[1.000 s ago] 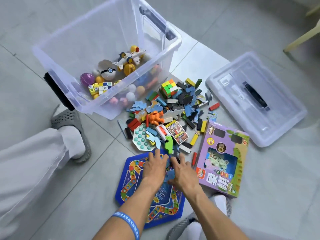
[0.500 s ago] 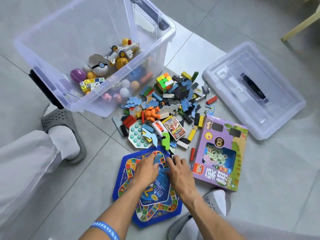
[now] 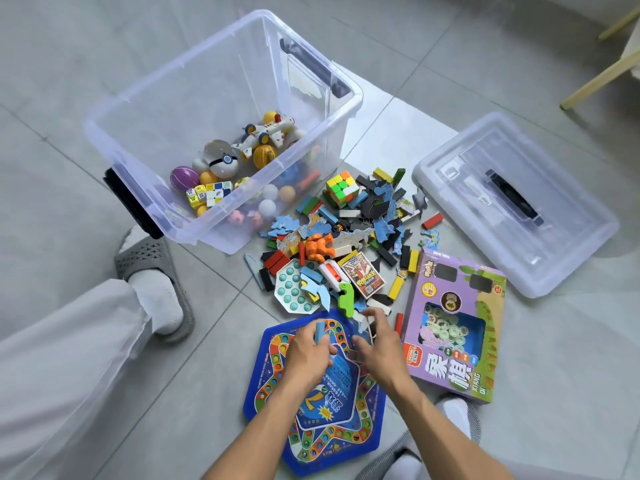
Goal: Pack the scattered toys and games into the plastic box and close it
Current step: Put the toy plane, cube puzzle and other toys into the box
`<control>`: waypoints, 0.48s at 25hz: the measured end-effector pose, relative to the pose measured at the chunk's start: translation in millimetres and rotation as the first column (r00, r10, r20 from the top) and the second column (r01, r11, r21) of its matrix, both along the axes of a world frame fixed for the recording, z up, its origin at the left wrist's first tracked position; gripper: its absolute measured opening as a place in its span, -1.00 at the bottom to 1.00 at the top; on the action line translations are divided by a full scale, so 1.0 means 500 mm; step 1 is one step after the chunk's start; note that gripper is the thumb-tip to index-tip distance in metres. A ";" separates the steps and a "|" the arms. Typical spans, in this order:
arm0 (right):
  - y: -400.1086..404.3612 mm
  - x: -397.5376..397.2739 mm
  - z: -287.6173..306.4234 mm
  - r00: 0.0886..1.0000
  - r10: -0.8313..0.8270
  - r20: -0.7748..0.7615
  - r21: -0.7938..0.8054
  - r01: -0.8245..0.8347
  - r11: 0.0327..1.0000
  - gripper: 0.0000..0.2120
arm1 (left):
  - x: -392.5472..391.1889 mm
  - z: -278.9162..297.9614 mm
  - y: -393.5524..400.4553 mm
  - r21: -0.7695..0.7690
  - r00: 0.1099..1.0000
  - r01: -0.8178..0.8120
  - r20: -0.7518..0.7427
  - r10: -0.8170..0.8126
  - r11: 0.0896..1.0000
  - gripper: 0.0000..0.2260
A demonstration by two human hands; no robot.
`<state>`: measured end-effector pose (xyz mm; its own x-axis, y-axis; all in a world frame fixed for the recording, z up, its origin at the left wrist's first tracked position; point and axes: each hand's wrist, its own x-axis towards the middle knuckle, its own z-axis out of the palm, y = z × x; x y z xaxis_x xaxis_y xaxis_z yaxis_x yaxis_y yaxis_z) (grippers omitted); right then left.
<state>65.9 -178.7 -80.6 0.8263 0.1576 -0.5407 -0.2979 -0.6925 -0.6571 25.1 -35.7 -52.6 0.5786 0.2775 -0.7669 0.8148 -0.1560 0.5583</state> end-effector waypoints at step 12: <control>0.049 0.206 -0.037 0.963 0.271 -0.001 -0.160 -0.268 0.950 -0.32 | 0.238 -0.033 0.061 0.619 0.678 0.608 -0.078 -0.731 0.497 -0.67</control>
<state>168.8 -154.0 -98.9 0.7759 0.2905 -0.5599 -0.0737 -0.8398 -0.5378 144.1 -5.1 -69.1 0.8783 0.0727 -0.4725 0.2260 -0.9341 0.2764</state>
